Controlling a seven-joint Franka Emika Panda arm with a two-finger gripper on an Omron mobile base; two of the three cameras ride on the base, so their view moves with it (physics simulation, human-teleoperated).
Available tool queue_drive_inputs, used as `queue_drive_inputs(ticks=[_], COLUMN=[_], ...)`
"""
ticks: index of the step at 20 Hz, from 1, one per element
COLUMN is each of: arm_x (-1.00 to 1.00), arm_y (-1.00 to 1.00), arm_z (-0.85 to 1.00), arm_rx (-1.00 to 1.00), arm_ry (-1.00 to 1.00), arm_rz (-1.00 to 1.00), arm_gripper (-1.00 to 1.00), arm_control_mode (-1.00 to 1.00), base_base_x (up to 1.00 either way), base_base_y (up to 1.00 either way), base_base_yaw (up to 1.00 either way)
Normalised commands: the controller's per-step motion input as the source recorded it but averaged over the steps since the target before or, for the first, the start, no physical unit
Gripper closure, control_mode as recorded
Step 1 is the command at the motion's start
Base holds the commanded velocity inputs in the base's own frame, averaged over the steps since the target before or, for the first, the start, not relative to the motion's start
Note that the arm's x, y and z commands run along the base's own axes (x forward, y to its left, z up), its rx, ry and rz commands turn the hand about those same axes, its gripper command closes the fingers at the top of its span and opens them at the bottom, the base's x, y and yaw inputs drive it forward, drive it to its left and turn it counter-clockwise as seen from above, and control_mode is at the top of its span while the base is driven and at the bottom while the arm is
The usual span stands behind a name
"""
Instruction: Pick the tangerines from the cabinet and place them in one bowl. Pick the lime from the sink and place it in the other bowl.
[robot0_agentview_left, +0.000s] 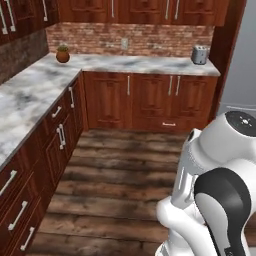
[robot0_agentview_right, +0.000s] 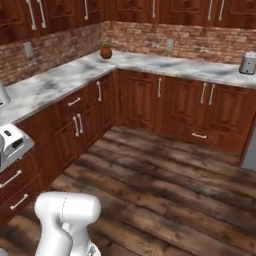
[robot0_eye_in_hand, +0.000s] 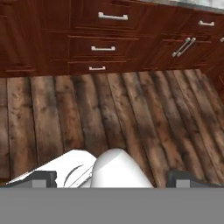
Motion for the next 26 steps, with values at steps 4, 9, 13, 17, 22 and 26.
queue_drive_inputs(ticks=[4, 9, 13, 17, 22, 26], arm_x=[0.0, 0.0, 0.0, 0.0, 0.0, 0.0], arm_y=[0.0, 0.0, 0.0, 0.0, 0.0, 0.0], arm_z=[0.0, 0.0, 0.0, 0.0, 0.0, 0.0], arm_rx=[0.0, 0.0, 0.0, 0.0, 0.0, 0.0], arm_ry=[0.0, 0.0, 0.0, 0.0, 0.0, 0.0], arm_rz=[0.0, 0.0, 0.0, 0.0, 0.0, 0.0], arm_gripper=[-1.0, -1.0, -1.0, -1.0, -1.0, -1.0], arm_control_mode=[1.0, 1.0, 1.0, 1.0, 1.0, 1.0], base_base_x=[0.0, 0.0, 0.0, 0.0, 0.0, 0.0], base_base_y=[0.0, 0.0, 0.0, 0.0, 0.0, 0.0], base_base_yaw=[0.5, 0.5, 0.5, 0.5, 0.5, 0.5])
